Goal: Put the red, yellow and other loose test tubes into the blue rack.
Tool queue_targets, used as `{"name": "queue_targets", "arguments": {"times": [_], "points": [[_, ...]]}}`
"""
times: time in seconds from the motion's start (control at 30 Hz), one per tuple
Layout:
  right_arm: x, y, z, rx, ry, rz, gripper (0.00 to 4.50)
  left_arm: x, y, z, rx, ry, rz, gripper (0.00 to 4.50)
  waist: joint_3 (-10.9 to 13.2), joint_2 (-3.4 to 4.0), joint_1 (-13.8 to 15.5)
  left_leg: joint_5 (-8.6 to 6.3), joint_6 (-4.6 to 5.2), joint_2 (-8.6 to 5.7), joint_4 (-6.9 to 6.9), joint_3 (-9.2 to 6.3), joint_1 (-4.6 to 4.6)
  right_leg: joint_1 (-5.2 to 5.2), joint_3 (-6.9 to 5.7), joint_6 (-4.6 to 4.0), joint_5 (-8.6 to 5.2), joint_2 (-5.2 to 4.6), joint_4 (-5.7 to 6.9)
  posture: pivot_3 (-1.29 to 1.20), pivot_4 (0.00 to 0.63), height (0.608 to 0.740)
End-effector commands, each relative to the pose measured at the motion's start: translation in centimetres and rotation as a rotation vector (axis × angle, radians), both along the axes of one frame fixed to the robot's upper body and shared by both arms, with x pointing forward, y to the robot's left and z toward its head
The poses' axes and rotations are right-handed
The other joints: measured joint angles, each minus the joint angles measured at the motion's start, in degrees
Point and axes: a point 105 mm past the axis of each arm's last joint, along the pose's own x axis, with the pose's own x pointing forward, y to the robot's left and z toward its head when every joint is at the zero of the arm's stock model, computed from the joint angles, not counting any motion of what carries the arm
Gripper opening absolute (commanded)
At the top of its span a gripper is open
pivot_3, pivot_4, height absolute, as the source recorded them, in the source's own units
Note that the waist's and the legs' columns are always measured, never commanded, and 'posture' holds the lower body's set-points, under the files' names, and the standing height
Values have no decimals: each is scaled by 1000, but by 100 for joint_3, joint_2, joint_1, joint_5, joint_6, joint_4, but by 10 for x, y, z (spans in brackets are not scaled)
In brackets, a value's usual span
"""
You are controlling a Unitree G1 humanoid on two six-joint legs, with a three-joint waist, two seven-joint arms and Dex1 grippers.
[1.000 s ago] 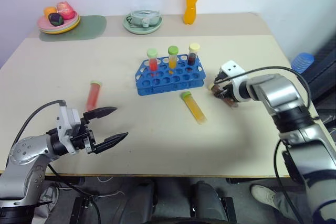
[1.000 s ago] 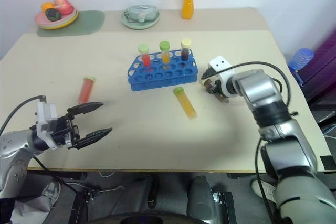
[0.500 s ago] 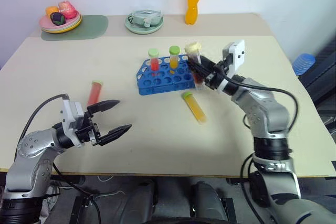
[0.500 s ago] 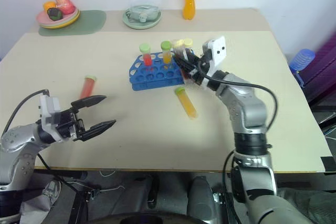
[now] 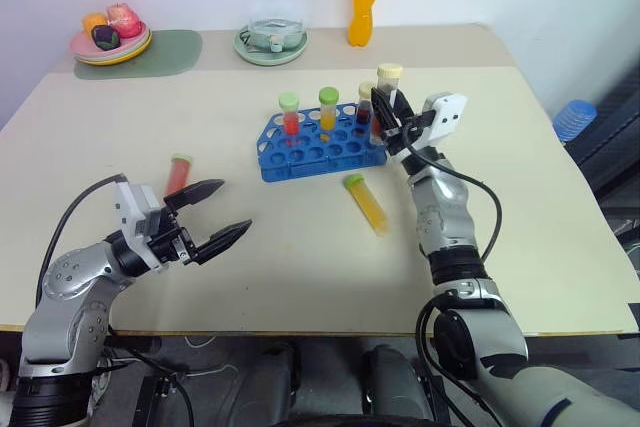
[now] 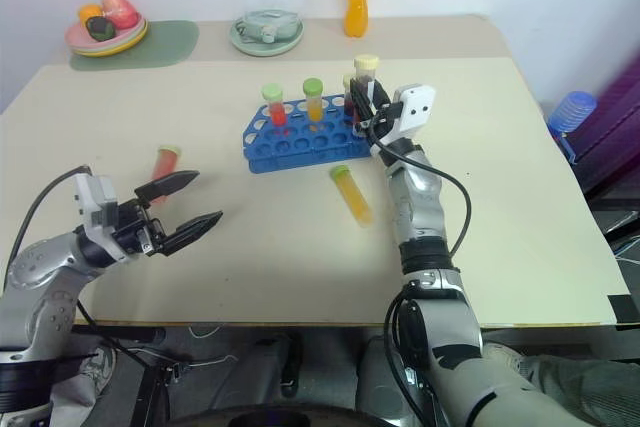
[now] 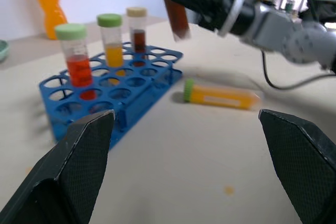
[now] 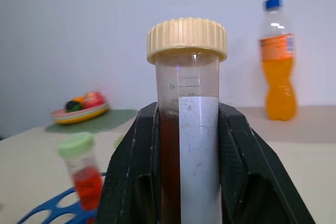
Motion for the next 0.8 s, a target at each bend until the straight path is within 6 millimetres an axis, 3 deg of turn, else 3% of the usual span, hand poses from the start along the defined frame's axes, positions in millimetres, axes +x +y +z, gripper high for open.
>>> {"name": "queue_targets", "arguments": {"times": [0.03, 0.37, 0.8], "points": [[-1, 9, 17, 31, -100, 3, 806, -3, 1, 12, -20, -45, 16, 4500, 0, 0, -54, 0, 0, 0, 0, 0, 0, 1, 0, 0, 0, 0, 0, 0, 150, 740], [10, 25, 1, 49, -65, -15, 806, -3, 5, 15, -25, -49, 40, 4500, 0, 1, -80, 2, -3, 5, 0, 5, 8, -1, 11, -1, 0, 2, 8, 0, 150, 740], [23, 17, -21, 18, 37, -100, 806, -8, 5, 21, -14, -54, 52, 4500, 0, 1, -80, 2, -3, 5, 0, 7, 9, -1, 14, -2, 0, 2, 9, 0, 150, 740]]}}
